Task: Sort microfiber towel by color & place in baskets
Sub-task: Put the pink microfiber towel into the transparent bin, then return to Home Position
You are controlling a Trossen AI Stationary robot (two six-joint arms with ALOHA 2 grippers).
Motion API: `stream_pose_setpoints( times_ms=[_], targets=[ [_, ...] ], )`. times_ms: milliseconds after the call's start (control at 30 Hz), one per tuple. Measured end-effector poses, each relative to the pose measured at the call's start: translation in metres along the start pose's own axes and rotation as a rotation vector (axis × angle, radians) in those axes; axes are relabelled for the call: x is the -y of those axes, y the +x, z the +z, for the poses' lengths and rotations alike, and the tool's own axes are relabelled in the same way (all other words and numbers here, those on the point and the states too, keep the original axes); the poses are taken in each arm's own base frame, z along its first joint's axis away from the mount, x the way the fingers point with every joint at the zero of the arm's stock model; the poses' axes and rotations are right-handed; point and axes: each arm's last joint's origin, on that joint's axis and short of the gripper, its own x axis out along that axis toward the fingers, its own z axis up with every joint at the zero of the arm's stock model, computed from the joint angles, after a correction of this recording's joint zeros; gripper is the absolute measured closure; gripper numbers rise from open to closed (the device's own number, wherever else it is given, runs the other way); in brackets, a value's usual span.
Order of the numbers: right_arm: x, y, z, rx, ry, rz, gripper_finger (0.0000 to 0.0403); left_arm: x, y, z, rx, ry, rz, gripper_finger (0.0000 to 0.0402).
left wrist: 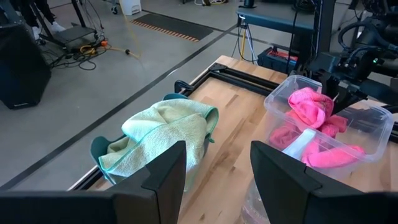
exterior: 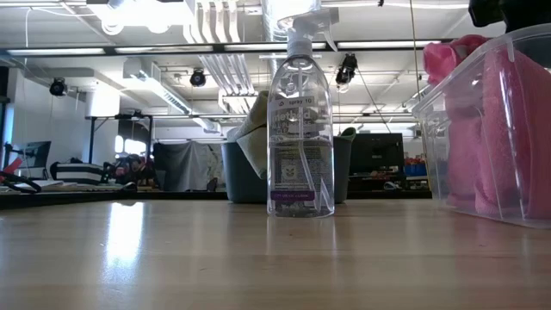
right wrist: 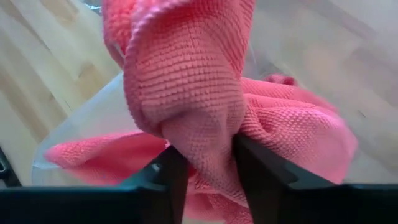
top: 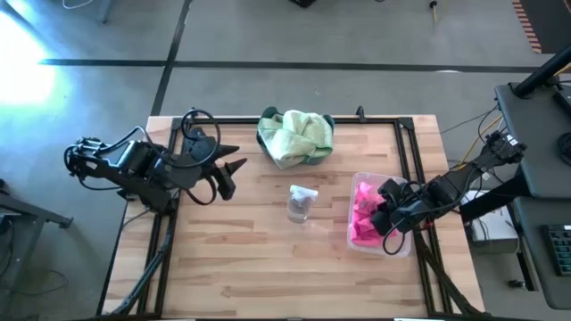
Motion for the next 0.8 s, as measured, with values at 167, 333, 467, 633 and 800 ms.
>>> stream_pose_setpoints(
  times_ms=[167,333,467,633,800],
  targets=[
    [-0.008,0.0,0.002,0.022,0.022,0.084,0.0246,-0.002,-0.002,0.0,-0.002,0.004,0.001,0.0238],
    [-0.018,-0.008,0.005,-0.036,-0.073,0.201,0.0234,-0.006,-0.005,0.0,-0.003,0.01,0.001,0.0238],
    [-0.016,-0.031,0.011,-0.117,-0.079,0.166,0.0238,-0.009,-0.008,0.0,-0.008,0.016,0.004,0.0238],
    [-0.014,-0.066,0.026,-0.069,-0.086,0.148,0.0247,-0.013,-0.011,0.0,-0.008,0.016,0.004,0.0238],
    [-0.021,-0.101,0.042,0.027,-0.153,0.26,0.0257,-0.018,-0.013,-0.005,-0.05,0.095,0.022,0.0238]
  ],
)
